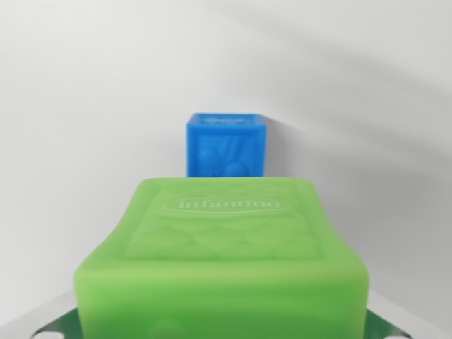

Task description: Stack cube

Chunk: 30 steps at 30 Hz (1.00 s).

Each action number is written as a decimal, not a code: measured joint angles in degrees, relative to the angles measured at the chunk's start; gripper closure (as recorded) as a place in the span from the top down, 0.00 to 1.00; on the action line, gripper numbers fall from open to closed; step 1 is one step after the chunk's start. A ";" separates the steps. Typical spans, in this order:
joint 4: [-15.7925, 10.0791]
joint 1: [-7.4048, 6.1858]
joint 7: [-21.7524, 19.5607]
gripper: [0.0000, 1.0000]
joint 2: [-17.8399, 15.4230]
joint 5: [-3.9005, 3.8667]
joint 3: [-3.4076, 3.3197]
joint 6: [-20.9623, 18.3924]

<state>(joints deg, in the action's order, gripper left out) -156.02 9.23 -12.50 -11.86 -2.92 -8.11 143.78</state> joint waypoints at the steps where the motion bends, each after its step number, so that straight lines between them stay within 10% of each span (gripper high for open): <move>1: -0.12 0.00 0.05 0.00 0.65 0.00 -0.01 0.68; 30: -1.23 -0.27 2.67 0.00 13.80 3.37 -0.01 14.99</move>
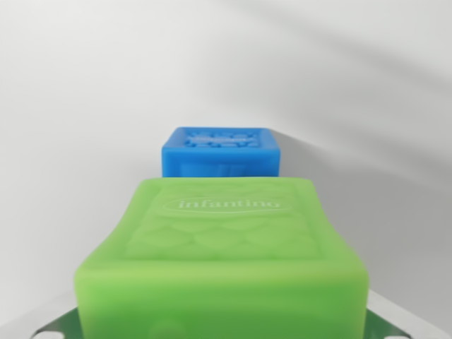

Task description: Stack cube

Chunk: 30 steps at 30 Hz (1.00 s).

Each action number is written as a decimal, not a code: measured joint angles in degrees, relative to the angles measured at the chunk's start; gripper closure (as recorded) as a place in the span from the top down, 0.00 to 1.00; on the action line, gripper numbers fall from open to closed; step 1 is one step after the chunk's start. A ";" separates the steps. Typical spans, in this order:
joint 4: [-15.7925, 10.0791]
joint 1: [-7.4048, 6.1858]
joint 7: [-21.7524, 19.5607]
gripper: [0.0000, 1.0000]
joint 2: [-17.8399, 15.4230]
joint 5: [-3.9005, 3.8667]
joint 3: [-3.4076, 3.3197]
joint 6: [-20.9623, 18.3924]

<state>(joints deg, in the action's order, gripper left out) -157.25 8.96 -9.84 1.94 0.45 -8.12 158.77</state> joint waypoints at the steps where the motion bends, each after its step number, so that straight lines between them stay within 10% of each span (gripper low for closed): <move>1: 0.00 0.00 0.12 0.00 0.36 0.15 0.03 0.37; 30: 0.65 0.20 2.89 0.00 7.71 3.84 1.20 7.02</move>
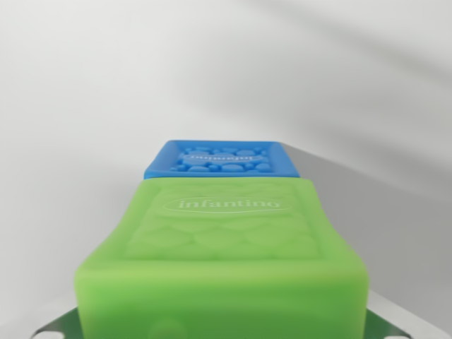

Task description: Stack cube

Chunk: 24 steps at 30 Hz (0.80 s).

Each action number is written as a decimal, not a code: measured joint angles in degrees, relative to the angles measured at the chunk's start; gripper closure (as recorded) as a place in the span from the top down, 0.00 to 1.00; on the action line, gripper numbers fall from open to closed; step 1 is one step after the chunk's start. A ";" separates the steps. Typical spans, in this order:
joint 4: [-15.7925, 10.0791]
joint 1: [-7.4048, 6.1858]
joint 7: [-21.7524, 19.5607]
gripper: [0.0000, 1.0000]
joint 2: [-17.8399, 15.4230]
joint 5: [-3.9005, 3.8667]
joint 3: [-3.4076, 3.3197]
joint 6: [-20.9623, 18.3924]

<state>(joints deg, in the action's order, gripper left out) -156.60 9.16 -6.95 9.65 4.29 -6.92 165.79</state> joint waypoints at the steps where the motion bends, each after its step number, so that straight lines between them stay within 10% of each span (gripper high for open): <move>1: 0.01 0.01 0.04 0.00 0.08 0.05 0.02 0.07; 4: 0.06 0.02 0.13 0.00 0.30 0.16 0.07 0.23; 5: 0.06 0.02 0.14 1.00 0.34 0.17 0.08 0.26; 24: 0.09 0.02 0.19 1.00 0.35 0.22 0.09 0.32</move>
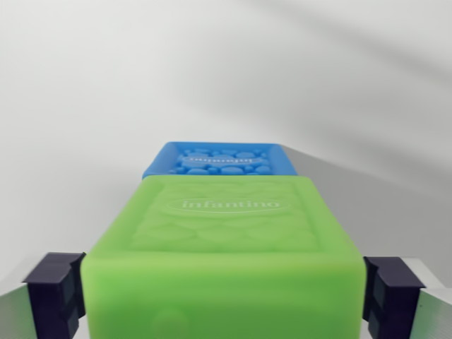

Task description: Stack cube

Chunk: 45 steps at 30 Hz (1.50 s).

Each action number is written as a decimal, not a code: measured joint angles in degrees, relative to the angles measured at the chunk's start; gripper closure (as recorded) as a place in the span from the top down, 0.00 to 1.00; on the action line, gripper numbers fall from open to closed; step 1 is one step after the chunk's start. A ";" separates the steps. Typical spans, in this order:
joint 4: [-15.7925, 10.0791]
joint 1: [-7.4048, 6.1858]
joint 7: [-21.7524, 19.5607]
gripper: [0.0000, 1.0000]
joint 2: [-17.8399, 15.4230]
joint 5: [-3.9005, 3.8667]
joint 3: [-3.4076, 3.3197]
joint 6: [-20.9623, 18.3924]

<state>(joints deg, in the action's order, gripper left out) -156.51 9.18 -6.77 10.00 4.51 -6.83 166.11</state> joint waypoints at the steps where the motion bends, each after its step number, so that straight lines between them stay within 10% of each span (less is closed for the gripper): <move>1: 0.00 0.00 0.00 1.00 0.00 0.00 0.00 0.00; 21: -0.06 -0.16 -0.17 1.00 -0.56 -0.23 -0.18 -0.47; 45: -0.92 -0.04 -3.85 1.00 -13.29 -5.40 -1.17 -11.86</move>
<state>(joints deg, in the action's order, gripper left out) -157.43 9.14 -10.62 -3.29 -0.90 -7.99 154.25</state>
